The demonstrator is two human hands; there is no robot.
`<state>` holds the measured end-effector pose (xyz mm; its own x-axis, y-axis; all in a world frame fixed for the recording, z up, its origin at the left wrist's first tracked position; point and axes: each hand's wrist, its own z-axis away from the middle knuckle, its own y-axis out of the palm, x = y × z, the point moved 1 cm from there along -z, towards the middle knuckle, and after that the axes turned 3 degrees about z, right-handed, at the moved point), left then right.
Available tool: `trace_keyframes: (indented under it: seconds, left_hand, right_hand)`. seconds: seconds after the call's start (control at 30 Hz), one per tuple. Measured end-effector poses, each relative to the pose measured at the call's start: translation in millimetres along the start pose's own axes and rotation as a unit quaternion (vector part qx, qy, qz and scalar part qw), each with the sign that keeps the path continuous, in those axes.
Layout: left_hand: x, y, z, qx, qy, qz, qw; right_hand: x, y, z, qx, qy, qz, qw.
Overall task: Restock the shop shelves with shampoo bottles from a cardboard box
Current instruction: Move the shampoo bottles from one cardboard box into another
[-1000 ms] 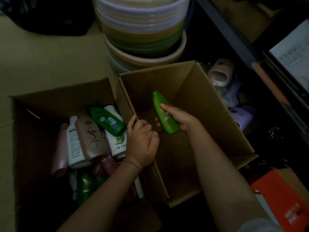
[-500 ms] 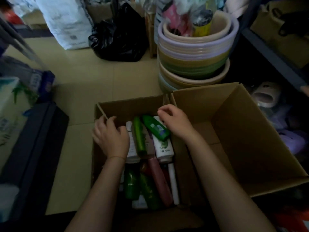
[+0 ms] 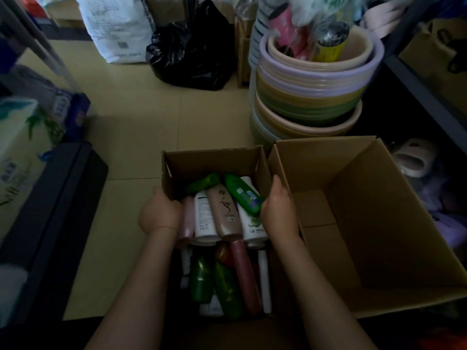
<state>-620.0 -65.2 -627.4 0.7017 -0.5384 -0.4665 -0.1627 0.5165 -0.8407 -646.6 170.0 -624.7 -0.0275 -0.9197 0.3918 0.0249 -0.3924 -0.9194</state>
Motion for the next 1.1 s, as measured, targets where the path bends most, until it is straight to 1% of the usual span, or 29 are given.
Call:
trace_keyframes:
  seconds: [0.07, 0.13, 0.2, 0.27, 0.3, 0.33, 0.37, 0.43, 0.47, 0.53, 0.57, 0.63, 0.67, 0.7, 0.73, 0.8, 0.87, 0.97, 1.1]
  left_hand:
    - [2.3, 4.9, -4.4, -0.003, 0.003, 0.009, 1.0]
    - [-1.3, 17.3, -8.0, -0.011, 0.012, 0.001, 1.0]
    - [-5.5, 41.7, -6.0, -0.002, 0.055, -0.071, 0.996]
    - [-11.1, 73.0, 4.7, 0.023, 0.101, -0.153, 0.983]
    - [-12.4, 85.4, 9.0, 0.028, 0.103, -0.18, 0.978]
    - [-16.4, 89.2, 10.8, 0.048, 0.087, -0.202, 0.974]
    - [-17.5, 87.0, 9.2, 0.076, 0.079, -0.233, 0.966]
    - [-14.6, 73.2, 6.6, 0.087, 0.08, -0.262, 0.958]
    - [-13.0, 68.6, 6.6, 0.102, 0.087, -0.247, 0.96]
    - [-10.1, 53.3, 7.9, 0.11, 0.081, -0.169, 0.976]
    - [-10.6, 41.8, 6.5, 0.099, 0.068, -0.12, 0.986]
    - [-6.0, 17.9, 1.6, 0.082, 0.005, -0.046, 0.996]
    - [-1.8, 6.1, 0.8, 0.098, -0.027, -0.049, 0.994]
    - [5.3, -3.8, 2.1, 0.125, -0.051, -0.074, 0.988]
    - [13.8, -11.8, 4.9, 0.153, -0.064, -0.102, 0.981]
    - [29.4, -25.1, 13.3, 0.2, -0.065, -0.153, 0.966]
    - [41.2, -32.8, 16.0, 0.242, -0.058, -0.189, 0.95]
    - [46.5, -42.9, 8.0, 0.279, -0.041, -0.193, 0.94]
    - [47.9, -48.8, 7.7, 0.262, -0.022, -0.152, 0.953]
  right_hand:
    - [-5.6, 0.8, -4.4, 0.071, 0.045, 0.024, 0.996]
    - [-5.6, 5.4, -10.1, 0.093, 0.064, 0.023, 0.993]
    - [3.4, 19.1, -9.7, 0.101, 0.06, 0.046, 0.992]
    - [16.8, 43.0, -4.9, 0.108, 0.047, 0.103, 0.988]
    - [24.0, 54.4, -1.2, 0.114, 0.045, 0.133, 0.984]
    - [30.4, 64.8, 1.2, 0.119, 0.043, 0.159, 0.979]
    - [35.3, 73.0, 2.6, 0.126, 0.041, 0.183, 0.974]
    - [40.9, 77.5, 4.3, 0.15, 0.043, 0.217, 0.964]
    - [41.3, 75.1, 3.7, 0.164, 0.048, 0.223, 0.96]
    - [38.9, 63.6, 0.3, 0.183, 0.057, 0.203, 0.96]
    - [35.2, 56.9, -1.4, 0.184, 0.063, 0.182, 0.964]
    - [27.9, 37.3, -6.5, 0.192, 0.095, 0.119, 0.969]
    - [24.9, 25.9, -9.2, 0.206, 0.118, 0.096, 0.967]
    - [23.1, 15.2, -11.2, 0.231, 0.143, 0.092, 0.958]
    - [22.7, 6.0, -11.1, 0.268, 0.168, 0.102, 0.943]
    - [27.0, -8.2, -3.1, 0.337, 0.198, 0.144, 0.909]
    - [30.6, -16.8, 7.5, 0.37, 0.204, 0.18, 0.888]
    - [25.0, -29.1, 8.4, 0.364, 0.222, 0.159, 0.891]
    - [7.4, -40.6, 7.1, 0.356, 0.218, 0.106, 0.902]
